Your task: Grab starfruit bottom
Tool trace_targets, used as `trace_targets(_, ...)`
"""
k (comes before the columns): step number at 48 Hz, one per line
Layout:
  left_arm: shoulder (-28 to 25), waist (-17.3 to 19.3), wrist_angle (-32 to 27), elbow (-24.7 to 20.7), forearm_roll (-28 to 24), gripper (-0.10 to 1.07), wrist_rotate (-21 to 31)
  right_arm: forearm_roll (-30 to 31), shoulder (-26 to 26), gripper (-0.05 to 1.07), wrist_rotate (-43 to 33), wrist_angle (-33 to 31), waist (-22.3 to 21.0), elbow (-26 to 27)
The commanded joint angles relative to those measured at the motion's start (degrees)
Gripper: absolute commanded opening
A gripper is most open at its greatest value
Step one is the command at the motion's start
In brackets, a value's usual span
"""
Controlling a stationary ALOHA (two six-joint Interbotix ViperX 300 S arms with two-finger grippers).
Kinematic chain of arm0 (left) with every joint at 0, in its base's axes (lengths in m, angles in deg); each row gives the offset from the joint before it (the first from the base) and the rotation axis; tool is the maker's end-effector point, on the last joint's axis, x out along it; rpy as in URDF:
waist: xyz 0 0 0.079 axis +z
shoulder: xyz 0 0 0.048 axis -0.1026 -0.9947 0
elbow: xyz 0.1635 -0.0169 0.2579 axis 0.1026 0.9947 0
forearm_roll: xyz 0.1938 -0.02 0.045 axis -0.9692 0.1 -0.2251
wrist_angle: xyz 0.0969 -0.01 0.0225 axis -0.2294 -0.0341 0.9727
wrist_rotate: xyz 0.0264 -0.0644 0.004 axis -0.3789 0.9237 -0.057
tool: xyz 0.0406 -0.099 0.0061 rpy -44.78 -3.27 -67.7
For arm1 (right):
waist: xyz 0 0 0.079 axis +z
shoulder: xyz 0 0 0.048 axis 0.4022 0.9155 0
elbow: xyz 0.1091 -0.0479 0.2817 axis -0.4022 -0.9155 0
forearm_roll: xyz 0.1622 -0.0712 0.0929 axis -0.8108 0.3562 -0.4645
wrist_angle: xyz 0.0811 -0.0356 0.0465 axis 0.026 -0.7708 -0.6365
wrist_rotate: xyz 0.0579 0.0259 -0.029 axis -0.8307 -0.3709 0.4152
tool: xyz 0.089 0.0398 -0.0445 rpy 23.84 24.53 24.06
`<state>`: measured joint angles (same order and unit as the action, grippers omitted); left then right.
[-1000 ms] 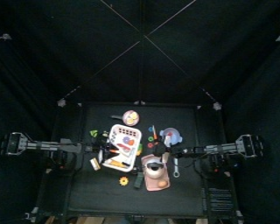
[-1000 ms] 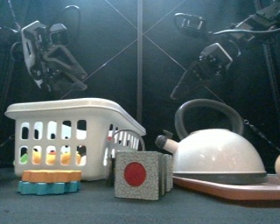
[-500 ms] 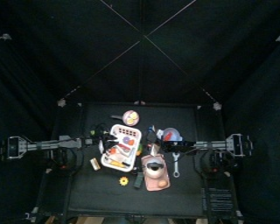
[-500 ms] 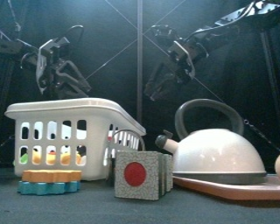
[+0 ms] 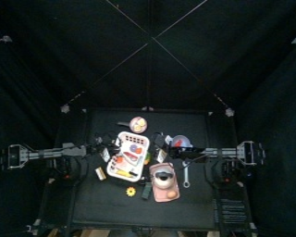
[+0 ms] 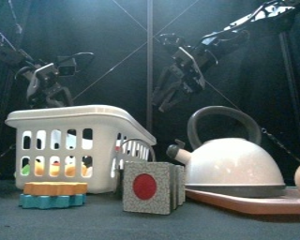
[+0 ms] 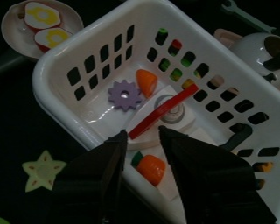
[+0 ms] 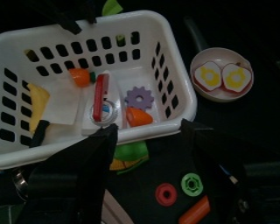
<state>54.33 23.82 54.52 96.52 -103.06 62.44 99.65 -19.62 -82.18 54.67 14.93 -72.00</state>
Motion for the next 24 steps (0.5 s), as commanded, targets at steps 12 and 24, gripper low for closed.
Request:
trace_targets(12,8.35,0.88,-7.29,-2.11,0.18,0.76,0.79,0.0,-0.62,0.92,0.09,0.26,-0.26,0.7)
trace_targets(24,9.67,4.48,-24.26,-5.54,0.35,0.76,1.32,0.26,-0.18,0.92,0.09,0.26,-0.35,1.05)
